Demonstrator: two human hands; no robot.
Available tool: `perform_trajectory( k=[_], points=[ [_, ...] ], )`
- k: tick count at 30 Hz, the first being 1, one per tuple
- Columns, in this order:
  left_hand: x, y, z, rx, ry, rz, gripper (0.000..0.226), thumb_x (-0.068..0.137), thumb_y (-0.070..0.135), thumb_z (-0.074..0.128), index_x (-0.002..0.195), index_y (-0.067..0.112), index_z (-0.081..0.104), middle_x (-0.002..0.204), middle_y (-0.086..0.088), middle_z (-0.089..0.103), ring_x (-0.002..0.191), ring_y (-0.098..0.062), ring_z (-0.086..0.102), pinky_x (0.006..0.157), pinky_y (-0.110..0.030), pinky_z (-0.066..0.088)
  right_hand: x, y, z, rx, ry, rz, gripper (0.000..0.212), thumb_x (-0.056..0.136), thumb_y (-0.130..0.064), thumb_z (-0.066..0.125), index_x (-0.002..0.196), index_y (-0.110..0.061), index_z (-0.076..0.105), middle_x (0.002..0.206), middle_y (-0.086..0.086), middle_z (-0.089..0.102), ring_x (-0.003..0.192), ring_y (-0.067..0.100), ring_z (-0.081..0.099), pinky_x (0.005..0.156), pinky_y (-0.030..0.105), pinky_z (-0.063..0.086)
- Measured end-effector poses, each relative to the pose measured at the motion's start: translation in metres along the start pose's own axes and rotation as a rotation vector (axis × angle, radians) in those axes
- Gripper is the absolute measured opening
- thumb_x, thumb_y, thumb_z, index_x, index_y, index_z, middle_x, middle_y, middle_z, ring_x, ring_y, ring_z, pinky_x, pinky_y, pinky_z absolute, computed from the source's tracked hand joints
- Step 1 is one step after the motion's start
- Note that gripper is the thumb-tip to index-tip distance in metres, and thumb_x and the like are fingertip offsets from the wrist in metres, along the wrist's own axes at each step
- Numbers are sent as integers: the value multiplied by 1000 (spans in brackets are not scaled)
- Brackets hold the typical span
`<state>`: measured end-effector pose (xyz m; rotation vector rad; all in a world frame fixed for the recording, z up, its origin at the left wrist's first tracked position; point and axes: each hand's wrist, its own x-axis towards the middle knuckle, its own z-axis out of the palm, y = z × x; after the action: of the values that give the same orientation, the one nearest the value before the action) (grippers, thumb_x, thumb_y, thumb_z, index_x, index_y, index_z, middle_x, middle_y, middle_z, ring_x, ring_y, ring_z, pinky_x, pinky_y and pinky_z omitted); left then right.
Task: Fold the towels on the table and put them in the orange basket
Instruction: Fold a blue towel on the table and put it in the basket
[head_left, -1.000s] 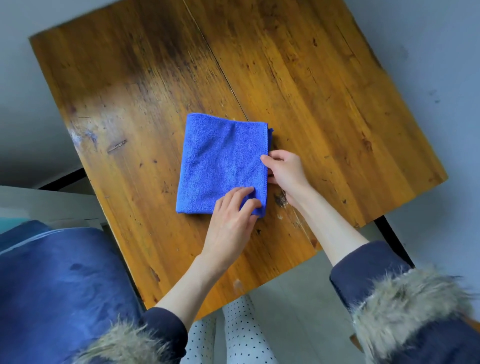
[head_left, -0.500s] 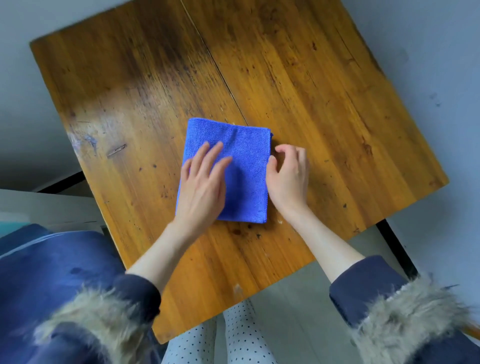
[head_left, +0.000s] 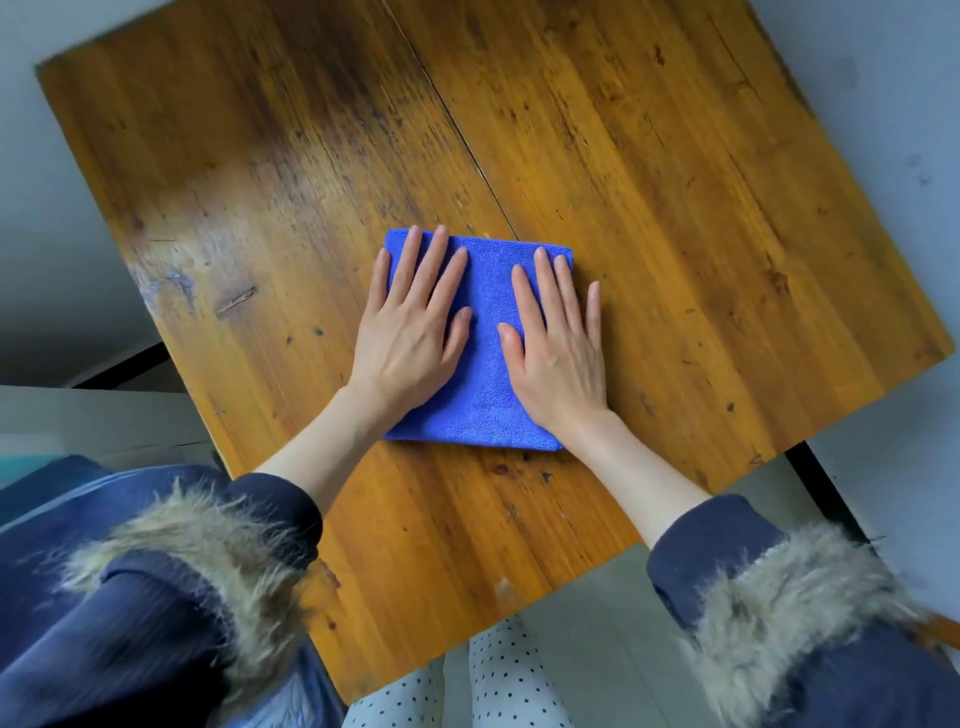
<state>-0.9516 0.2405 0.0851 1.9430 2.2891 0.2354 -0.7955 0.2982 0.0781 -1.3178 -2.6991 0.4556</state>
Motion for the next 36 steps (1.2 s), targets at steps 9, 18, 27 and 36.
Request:
perform_trajectory(
  k=[9,18,27,36],
  points=[
    [-58,11,10,26,-57,2,51,97,36,28,144,16,32,153,-11,23,142,-28,12,113,-54,11,-43,-10,2,-42,-61,-19,54,95,-35,31,143,-9,33,152,12,26,141,30,19,113,56,14],
    [-58,1,-12,-388,78,-115,41,90,3,45,131,6,48,147,-14,34,141,-31,21,114,-44,20,-40,-15,-26,338,145,380,38,88,-15,56,125,-4,52,124,14,54,112,32,53,93,46,43],
    [-25,-18,-34,-929,-155,-838,34,94,22,46,126,15,51,106,-1,60,104,-29,57,88,-41,46,-5,2,-31,788,-175,965,34,90,-33,55,63,-15,45,69,4,50,72,21,44,54,30,28],
    [-14,-22,-41,-916,-346,-830,38,83,20,65,117,12,51,94,-6,60,78,-20,55,60,-27,43,4,-1,-46,987,-304,1089,16,87,-21,63,74,-13,58,82,-1,61,67,8,54,51,24,35]
  ],
)
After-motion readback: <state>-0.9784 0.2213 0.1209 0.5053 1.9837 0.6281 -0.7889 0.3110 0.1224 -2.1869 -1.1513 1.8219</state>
